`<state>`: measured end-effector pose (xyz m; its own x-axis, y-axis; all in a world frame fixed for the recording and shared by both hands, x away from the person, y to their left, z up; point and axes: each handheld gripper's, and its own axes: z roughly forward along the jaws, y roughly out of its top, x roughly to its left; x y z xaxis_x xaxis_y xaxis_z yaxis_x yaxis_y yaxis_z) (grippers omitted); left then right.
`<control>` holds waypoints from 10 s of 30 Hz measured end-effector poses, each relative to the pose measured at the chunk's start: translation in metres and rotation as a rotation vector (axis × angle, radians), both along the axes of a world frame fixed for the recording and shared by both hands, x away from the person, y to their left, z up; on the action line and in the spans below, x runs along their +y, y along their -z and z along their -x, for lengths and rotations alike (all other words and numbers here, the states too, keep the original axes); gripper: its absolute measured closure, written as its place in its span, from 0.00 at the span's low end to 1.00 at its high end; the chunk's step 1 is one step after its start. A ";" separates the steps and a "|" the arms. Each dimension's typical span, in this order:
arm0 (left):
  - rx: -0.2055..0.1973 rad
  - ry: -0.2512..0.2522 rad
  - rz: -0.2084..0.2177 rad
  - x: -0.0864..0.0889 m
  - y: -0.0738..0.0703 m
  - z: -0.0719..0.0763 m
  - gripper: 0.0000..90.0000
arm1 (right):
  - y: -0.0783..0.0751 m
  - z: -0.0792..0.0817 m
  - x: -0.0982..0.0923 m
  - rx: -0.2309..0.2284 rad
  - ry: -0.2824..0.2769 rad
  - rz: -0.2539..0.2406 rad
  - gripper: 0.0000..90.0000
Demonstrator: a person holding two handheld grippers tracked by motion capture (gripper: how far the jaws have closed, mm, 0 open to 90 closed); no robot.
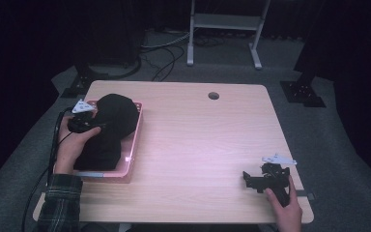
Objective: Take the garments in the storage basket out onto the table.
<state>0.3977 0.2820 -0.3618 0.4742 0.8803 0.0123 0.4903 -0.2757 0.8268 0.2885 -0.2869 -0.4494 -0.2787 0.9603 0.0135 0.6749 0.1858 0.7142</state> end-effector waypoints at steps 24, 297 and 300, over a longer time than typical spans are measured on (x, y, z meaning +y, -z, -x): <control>-0.224 0.011 0.147 0.000 -0.044 0.022 0.64 | 0.000 0.000 0.000 0.000 0.000 0.000 0.00; -0.431 0.283 0.344 -0.193 0.058 0.129 0.02 | 0.000 0.000 0.000 0.000 0.000 0.001 0.00; -0.428 0.279 0.344 -0.191 0.064 0.129 0.02 | 0.000 0.000 0.000 0.000 0.000 0.001 0.00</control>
<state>0.2689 0.0908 -0.4253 0.7032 0.7109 -0.0104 0.0434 -0.0283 0.9987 0.2884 -0.2868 -0.4494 -0.2785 0.9603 0.0131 0.6752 0.1861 0.7138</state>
